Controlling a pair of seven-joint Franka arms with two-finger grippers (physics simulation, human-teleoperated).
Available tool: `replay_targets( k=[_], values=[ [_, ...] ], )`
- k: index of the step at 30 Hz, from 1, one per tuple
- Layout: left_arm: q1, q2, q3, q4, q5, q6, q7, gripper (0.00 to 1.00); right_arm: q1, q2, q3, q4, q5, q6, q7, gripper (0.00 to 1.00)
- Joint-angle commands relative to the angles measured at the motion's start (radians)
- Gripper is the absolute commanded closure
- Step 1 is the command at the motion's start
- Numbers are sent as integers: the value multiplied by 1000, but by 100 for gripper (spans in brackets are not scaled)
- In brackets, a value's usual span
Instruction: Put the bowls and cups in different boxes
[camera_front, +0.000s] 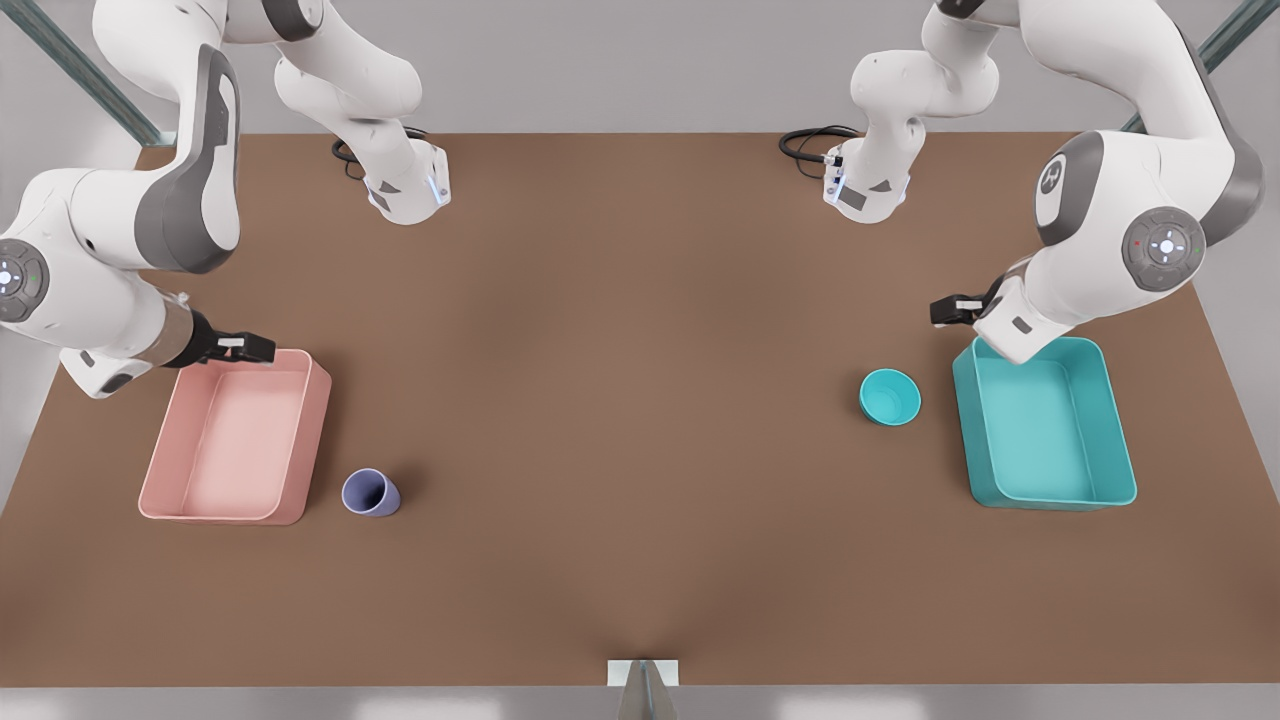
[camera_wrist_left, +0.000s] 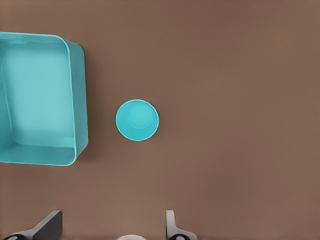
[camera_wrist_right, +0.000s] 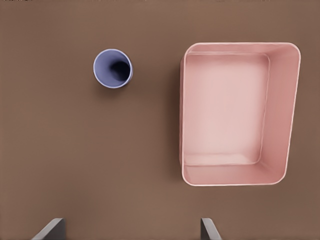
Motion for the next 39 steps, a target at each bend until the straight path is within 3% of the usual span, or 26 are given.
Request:
replay_targets(
  k=[1, 4, 6, 9, 13, 23, 26, 29, 30, 35, 39],
  values=[
    [0, -1, 0, 0, 1, -1, -13, 0, -1, -1, -1, 1, 14, 12, 55, 0],
    [-63, 100, 1, -9, 15, 64, -16, 0, 9, 86, 7, 29, 17, 72, 42, 0],
    [-132, 176, 3, -114, 126, 289, -33, 0, 17, 266, 8, 162, 16, 219, 36, 0],
    [-147, 240, 9, -277, 129, 622, -51, 0, 14, 389, 2, 179, 10, 405, -14, 0],
    [-154, 271, 21, -427, 167, 817, -48, 0, 6, 490, 0, 176, 39, 567, -2, 0],
    [-152, 334, 61, -578, 169, 889, -50, 0, 14, 482, 7, 12, 54, 540, -60, 0],
    [-152, 334, 61, -578, 169, 883, -77, 56, 12, 467, 7, -22, 53, 540, -62, 0],
    [-152, 332, 61, -578, 167, 881, -79, 74, 14, 485, 7, -27, 54, 544, -57, 0],
    [-152, 331, 61, -575, 167, 866, -79, 79, 12, 495, 7, -23, 54, 554, -56, 0],
    [-150, 288, 60, -540, 167, 773, -97, 79, 12, 525, 7, -23, 62, 593, -42, 0],
    [-124, 171, 58, -326, 167, 375, -149, 79, 20, 553, 7, -23, 57, 593, -42, 0]
  ],
)
